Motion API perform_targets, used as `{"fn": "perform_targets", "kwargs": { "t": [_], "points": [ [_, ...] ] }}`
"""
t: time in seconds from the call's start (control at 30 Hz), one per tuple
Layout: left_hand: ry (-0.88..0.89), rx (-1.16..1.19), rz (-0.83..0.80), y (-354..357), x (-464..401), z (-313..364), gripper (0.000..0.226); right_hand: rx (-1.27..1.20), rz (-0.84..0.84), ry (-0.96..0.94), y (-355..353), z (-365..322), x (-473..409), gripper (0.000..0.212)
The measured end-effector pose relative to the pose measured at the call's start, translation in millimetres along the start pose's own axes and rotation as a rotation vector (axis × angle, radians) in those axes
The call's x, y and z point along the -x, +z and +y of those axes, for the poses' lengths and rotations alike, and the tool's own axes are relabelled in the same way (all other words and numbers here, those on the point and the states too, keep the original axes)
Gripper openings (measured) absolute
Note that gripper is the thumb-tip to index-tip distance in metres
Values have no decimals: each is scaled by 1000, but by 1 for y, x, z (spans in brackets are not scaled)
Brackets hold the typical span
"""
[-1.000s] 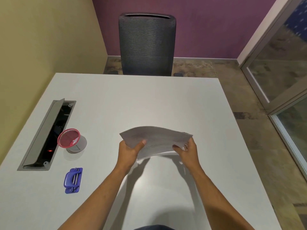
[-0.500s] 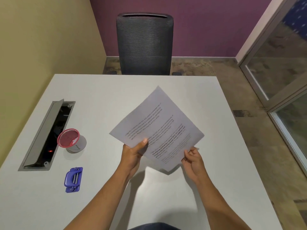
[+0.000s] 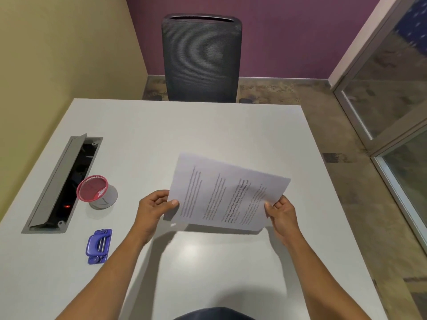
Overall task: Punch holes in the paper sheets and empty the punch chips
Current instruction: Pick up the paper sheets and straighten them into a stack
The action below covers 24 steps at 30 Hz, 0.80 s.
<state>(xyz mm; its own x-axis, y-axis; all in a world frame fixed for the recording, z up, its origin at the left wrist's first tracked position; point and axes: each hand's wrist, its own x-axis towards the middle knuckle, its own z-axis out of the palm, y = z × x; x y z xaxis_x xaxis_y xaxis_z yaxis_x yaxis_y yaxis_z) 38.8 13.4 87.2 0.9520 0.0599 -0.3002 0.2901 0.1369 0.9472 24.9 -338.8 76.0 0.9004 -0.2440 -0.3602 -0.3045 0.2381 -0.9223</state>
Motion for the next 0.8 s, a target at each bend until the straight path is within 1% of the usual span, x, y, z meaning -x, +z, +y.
{"fn": "perform_targets", "kwargs": {
  "t": [0.07,0.13,0.17,0.23,0.37,0.47,0.53,0.67,0.8],
  "points": [
    [-3,-106,-89,-4,-3,4,39,85,-17,-23,3,-2,-3,26],
    [8,-167,-129,-1,-7,8,39,151,-41,-47,9,-3,-7,24],
    [25,-189,-122,1,-9,9,37,169,-46,-61,12,-4,-8,23],
    [62,-198,-54,5,-14,11,32,174,-37,-88,17,-6,-12,22],
    [119,-181,88,10,-18,13,32,169,-28,-141,24,-17,-18,29],
    [137,-200,144,13,-18,10,31,176,-31,-168,24,-20,-19,32],
    [153,-204,159,15,-17,5,31,217,-45,-172,24,-15,-18,32],
    [156,-215,150,17,-8,-16,41,315,-74,-125,23,4,-15,31],
    [155,-292,163,20,-9,-22,38,404,-68,-129,26,12,-17,20]
  ]
}}
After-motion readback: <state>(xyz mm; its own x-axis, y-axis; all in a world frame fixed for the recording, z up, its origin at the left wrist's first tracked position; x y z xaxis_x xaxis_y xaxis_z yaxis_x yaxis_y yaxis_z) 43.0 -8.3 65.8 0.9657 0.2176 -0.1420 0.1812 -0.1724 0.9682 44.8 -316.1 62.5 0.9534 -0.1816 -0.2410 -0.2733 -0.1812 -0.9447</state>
